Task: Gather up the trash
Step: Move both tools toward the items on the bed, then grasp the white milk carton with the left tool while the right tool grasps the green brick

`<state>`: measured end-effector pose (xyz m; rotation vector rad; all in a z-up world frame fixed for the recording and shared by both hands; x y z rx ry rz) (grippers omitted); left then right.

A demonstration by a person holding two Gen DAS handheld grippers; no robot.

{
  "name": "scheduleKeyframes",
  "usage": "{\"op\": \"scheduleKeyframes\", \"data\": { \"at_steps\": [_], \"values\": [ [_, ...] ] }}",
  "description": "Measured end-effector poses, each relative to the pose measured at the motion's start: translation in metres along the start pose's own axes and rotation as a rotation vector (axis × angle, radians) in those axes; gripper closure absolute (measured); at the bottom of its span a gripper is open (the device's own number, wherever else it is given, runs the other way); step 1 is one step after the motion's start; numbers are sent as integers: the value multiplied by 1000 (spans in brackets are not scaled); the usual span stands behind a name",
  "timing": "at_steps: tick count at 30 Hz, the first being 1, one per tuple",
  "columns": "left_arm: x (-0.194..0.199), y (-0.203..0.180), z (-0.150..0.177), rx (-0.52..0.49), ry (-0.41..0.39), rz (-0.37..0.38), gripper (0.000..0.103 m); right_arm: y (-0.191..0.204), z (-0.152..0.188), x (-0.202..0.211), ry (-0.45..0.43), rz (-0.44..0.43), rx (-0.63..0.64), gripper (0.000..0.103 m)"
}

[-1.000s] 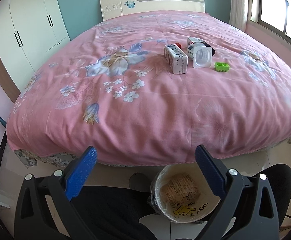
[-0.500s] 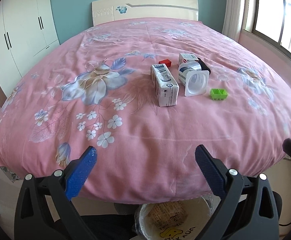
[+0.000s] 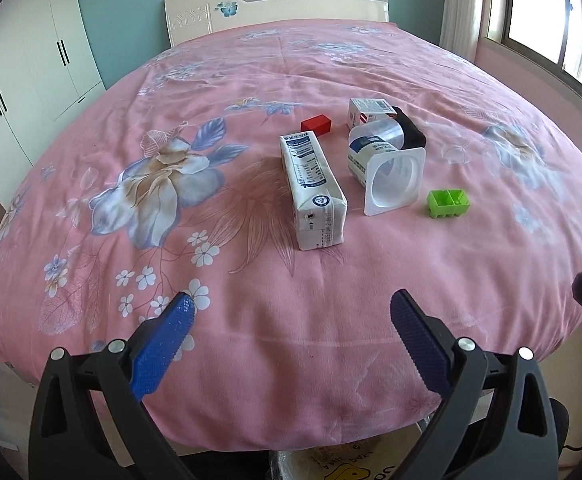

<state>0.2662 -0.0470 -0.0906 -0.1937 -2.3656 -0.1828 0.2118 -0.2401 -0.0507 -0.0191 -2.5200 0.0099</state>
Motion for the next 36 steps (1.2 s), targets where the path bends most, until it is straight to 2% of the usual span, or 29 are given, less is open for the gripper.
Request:
{"op": "scheduleKeyframes", "data": {
  "at_steps": [4,7,10,15,16,18,26,36],
  "values": [
    [-8,1,-11,-23,-10,-32,3,-3,-3,-9,3,6,2,6],
    [-18,2,-18,-27,-6,-25,3,-5,-4,-18,13,11,8,6],
    [-28,1,-21,-18,21,19,3,-9,-5,-28,21,18,11,6],
    [-46,4,-25,4,32,-23,3,-13,-5,-50,44,22,15,6],
    [-50,6,-26,15,34,-39,3,-13,-5,-55,50,15,15,6],
    [-59,4,-27,16,59,-2,3,-11,-5,-67,66,6,22,6],
    [-87,5,-34,7,79,-25,3,0,-5,-111,118,-58,12,6],
    [-112,7,-33,8,116,-26,3,12,-6,-158,167,-67,30,6]
  ]
}}
Point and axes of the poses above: each gripper's, at about its wrist camera, not at the fingertips, and x roughly against the way its jaws point, y to its left, z to its underside, the point moved 6 cm from there along -x, roughly the way its jaws point, and after that the axes turned 9 degrees about -y, right-handed, at the moved point
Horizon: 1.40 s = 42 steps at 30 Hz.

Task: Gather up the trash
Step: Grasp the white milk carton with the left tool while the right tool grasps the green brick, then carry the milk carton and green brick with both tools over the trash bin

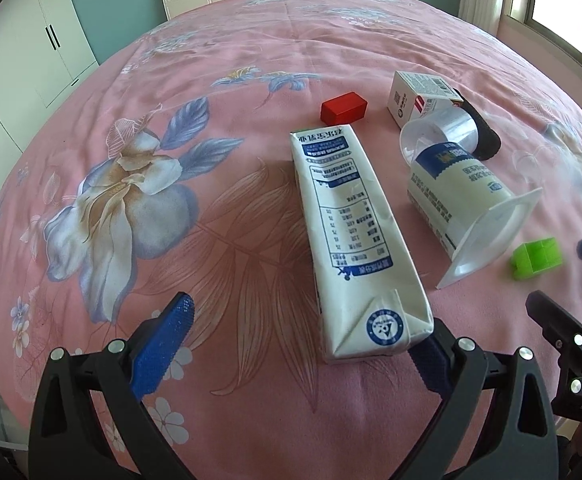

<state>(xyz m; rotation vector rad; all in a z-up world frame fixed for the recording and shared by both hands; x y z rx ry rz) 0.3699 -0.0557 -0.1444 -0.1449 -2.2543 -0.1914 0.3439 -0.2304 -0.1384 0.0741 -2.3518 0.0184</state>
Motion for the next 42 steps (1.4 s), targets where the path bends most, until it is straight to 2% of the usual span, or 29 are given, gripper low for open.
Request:
{"op": "scheduleKeyframes", "data": {
  "at_steps": [5,8,9,11,19,24,34,42],
  "values": [
    [-5,-1,-2,-9,2,-3,3,7,-3,-13,11,4,24,7],
    [-5,0,-5,-7,-6,-3,6,9,-4,-19,14,0,31,21],
    [-6,0,-6,-8,-4,2,9,9,-4,-20,17,1,33,24],
    [-10,-1,-6,-2,13,26,22,10,-5,-21,14,-4,33,30],
    [-8,-5,-7,-11,11,33,40,9,-7,-22,20,-17,46,47],
    [-7,-2,-5,-12,18,40,61,10,-7,-22,23,-23,58,58],
    [-1,3,-2,-19,13,51,62,12,-4,-17,23,-29,73,58],
    [15,8,7,-40,-3,56,63,5,6,9,-2,-42,68,58]
  ]
}}
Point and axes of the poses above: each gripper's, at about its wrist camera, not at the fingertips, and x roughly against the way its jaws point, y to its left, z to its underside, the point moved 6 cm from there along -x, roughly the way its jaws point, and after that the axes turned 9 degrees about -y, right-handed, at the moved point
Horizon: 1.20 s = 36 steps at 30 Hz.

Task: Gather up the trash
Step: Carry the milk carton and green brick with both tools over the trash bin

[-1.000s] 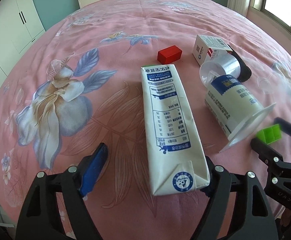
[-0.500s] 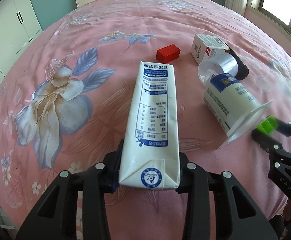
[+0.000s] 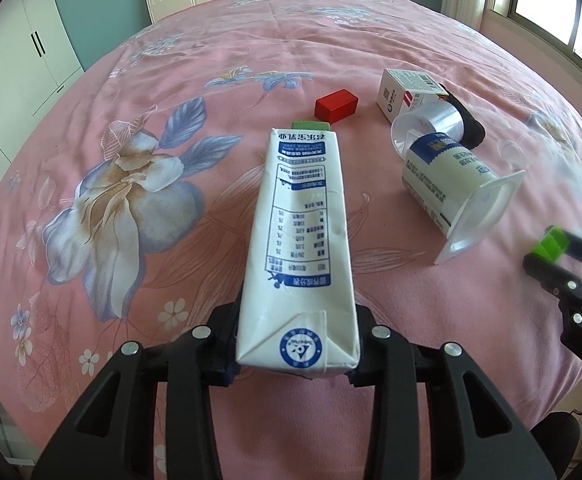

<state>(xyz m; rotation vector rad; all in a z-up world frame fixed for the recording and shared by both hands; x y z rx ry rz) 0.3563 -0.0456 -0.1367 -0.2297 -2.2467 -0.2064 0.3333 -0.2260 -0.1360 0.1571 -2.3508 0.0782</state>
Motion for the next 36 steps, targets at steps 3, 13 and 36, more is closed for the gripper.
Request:
{"op": "scheduleKeyframes", "data": {
  "at_steps": [3,13,36],
  "values": [
    [12,2,7,-21,-10,-1,63,-2,5,16,-19,-22,-9,58],
    [56,14,42,-73,-28,16,64,8,21,65,-54,-85,27,58],
    [139,-2,122,-159,-41,75,64,82,74,183,-91,-207,114,58]
  ]
}}
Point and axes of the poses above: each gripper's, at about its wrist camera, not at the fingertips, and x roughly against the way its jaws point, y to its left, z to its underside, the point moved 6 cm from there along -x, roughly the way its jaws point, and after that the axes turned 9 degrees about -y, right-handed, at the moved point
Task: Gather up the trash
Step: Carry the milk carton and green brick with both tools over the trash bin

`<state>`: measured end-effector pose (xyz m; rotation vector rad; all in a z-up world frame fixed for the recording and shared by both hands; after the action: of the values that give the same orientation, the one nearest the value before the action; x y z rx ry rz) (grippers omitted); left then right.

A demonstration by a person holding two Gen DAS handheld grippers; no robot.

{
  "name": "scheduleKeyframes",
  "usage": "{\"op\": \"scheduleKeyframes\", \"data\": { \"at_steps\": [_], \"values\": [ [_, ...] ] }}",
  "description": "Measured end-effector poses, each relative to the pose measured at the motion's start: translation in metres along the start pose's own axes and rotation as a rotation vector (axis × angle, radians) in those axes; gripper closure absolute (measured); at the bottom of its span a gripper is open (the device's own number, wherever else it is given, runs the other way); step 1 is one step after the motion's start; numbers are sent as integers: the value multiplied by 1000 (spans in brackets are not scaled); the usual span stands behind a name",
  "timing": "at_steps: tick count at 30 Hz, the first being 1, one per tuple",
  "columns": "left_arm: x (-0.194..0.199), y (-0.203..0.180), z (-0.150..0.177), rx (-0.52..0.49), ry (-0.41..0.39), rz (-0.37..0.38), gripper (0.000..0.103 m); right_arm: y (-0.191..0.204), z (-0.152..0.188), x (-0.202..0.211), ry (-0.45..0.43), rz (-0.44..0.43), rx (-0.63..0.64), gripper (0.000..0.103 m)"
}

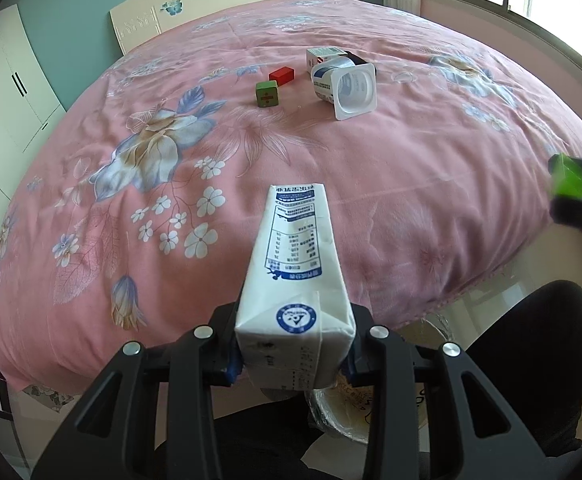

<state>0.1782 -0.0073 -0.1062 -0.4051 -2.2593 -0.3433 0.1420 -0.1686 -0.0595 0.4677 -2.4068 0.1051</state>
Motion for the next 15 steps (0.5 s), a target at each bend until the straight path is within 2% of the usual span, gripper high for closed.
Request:
{"op": "scheduleKeyframes", "data": {
  "at_steps": [15],
  "values": [
    [12,-28,68,-10,41,45,64,43,40,25,39,-27,11,58]
  ]
}}
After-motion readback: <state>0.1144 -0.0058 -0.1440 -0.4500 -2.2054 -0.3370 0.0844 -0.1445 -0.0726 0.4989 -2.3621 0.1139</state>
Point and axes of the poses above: each gripper's, at about its wrist camera, not at the fingertips, and x roughly against the way its jaws point, y to its left, z to its underside, the point moved 6 cm from there along -x, roughly the way its jaws point, and after that the axes turned 9 degrees about -y, right-handed, at the moved point
